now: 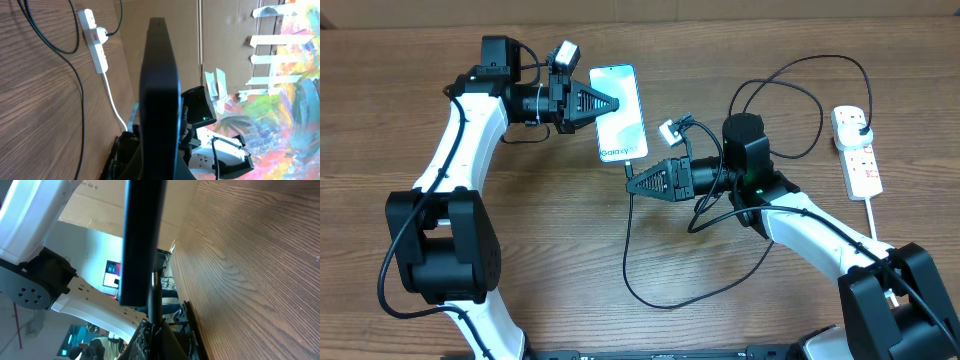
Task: Plug charger to phone and switch on socket
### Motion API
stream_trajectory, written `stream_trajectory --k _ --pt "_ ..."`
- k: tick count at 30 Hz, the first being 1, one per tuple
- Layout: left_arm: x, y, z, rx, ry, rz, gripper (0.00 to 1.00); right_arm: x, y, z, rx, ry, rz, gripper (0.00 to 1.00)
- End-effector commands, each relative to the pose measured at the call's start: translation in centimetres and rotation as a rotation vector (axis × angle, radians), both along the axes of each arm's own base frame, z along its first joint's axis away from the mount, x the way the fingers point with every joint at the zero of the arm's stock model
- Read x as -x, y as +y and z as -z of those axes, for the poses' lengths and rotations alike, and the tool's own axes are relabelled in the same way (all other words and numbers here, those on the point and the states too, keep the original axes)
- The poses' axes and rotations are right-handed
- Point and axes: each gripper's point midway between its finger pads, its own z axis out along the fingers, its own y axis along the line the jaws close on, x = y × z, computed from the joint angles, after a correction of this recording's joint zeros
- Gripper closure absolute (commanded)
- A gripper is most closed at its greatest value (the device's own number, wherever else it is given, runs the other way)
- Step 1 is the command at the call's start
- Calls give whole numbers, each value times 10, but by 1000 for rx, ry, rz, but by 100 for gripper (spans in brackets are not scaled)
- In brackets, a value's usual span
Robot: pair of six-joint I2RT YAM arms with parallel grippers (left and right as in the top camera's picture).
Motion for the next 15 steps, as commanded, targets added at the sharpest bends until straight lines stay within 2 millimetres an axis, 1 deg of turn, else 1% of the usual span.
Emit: stream_trajectory --k 1,15 --pt "5 -4 -19 45 -21 28 96 2 -2 -7 -13 -17 -7 96" --pt "2 0 -19 45 -40 19 96 4 -2 -9 -20 -22 -22 96"
